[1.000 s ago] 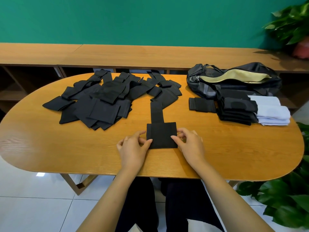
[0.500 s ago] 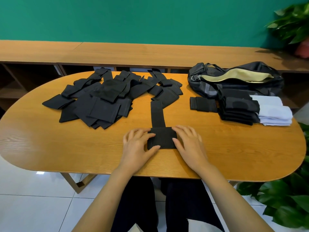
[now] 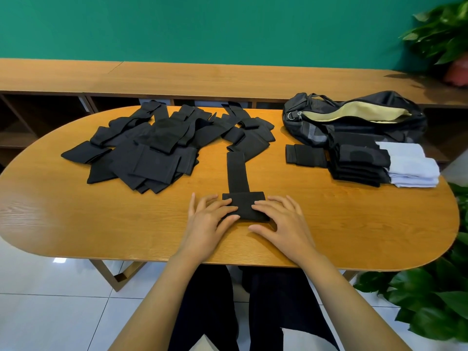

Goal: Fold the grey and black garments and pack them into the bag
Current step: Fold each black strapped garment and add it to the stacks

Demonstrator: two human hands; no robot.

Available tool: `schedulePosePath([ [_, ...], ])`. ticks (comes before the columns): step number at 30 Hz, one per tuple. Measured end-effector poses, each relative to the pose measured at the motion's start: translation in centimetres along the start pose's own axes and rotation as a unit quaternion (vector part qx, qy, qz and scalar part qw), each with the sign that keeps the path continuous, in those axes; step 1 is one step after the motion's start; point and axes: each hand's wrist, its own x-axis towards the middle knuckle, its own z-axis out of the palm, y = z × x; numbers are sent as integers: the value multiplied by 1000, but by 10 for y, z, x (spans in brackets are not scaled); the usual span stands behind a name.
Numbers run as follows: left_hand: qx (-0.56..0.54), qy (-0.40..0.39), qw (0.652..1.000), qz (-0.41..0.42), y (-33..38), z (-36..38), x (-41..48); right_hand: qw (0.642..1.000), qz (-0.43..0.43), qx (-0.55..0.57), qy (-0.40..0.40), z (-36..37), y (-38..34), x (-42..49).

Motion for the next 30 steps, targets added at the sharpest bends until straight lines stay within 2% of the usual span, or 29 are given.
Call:
schedulePosePath([
  [7,-30,47,998,13,0,0,-4,996,-23,2,86,-1,0,-1],
  [11,-42,51,998,9,3,-2,-6,994,-22,33,98,-4,-2,-2],
  [17,-60,34,997,-39,5,-2,-3,993,-16,65,102,-7,-4,-1],
  [23,-74,49,993,-77,10,2,1,987,41,125,92,-8,-8,-2],
  [30,-94,74,984,-130,14,4,6,988,113,67,78,-13,-8,-2],
])
